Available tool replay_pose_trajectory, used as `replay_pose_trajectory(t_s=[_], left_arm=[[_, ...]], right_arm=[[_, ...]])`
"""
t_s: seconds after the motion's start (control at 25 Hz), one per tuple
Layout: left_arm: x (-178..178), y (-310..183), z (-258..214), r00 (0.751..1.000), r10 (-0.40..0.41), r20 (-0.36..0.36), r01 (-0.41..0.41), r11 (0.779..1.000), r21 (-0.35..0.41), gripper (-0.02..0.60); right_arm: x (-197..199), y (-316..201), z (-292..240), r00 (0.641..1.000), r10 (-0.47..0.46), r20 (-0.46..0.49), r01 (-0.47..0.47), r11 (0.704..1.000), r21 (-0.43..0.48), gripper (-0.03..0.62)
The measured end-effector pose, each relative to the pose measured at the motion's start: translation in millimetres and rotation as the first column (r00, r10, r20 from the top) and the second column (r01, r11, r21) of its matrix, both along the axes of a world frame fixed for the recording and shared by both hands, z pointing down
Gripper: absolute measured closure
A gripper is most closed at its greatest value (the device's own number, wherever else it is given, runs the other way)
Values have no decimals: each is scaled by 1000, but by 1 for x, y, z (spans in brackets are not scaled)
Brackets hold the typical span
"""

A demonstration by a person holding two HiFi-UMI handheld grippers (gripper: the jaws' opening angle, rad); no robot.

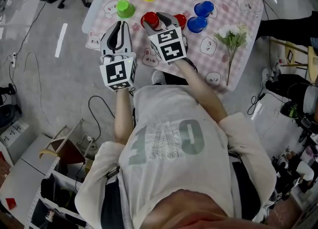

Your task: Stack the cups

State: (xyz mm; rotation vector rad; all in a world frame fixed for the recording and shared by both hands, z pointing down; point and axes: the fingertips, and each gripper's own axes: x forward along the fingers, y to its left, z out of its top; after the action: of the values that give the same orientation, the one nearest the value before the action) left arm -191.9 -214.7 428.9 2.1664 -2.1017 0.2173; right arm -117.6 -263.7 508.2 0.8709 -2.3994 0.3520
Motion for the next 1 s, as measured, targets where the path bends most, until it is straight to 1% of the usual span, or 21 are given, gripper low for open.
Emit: replay_pose_trajectory(t_s=[0.2, 0.36, 0.44, 0.56, 0.64, 0.76, 0.84, 0.92, 1.0], left_arm=[[-6, 2, 1, 1000, -15, -4, 15, 1000, 0, 551], [-11, 3, -2, 1000, -26, -3, 26, 1000, 10, 551], [-12, 3, -2, 1000, -27, -3, 27, 1000, 13, 551], [-13, 3, 0, 1000, -25, -4, 25, 1000, 8, 551], [-13, 3, 0, 1000, -23, -4, 23, 1000, 10, 551], [-11, 1, 0, 1000, -13, -3, 13, 1000, 15, 551], [-11, 1, 0, 1000, -11, -6, 11, 1000, 17, 551], [-12, 0, 1, 1000, -14, -7, 14, 1000, 16, 551], [-15, 1, 3, 1000, -24, -8, 24, 1000, 11, 551]], right_arm=[[-2, 0, -1, 1000, -3, 4, 3, 1000, 16, 376], [-4, 2, -14, 999, -20, 36, 19, 999, 41, 376], [-1, 4, -27, 998, -30, 61, 26, 998, 53, 376], [8, 2, -55, 996, -41, 73, 32, 994, 109, 376], [12, -8, -74, 996, -51, 74, 40, 989, 141, 376], [11, -31, -97, 994, -75, 85, 62, 987, 148, 372], [5, -48, -103, 993, -106, 59, 96, 984, 152, 370], [-4, -66, -99, 989, -149, 8, 146, 978, 149, 368], [-16, -81, -83, 980, -196, -29, 198, 976, 93, 367]])
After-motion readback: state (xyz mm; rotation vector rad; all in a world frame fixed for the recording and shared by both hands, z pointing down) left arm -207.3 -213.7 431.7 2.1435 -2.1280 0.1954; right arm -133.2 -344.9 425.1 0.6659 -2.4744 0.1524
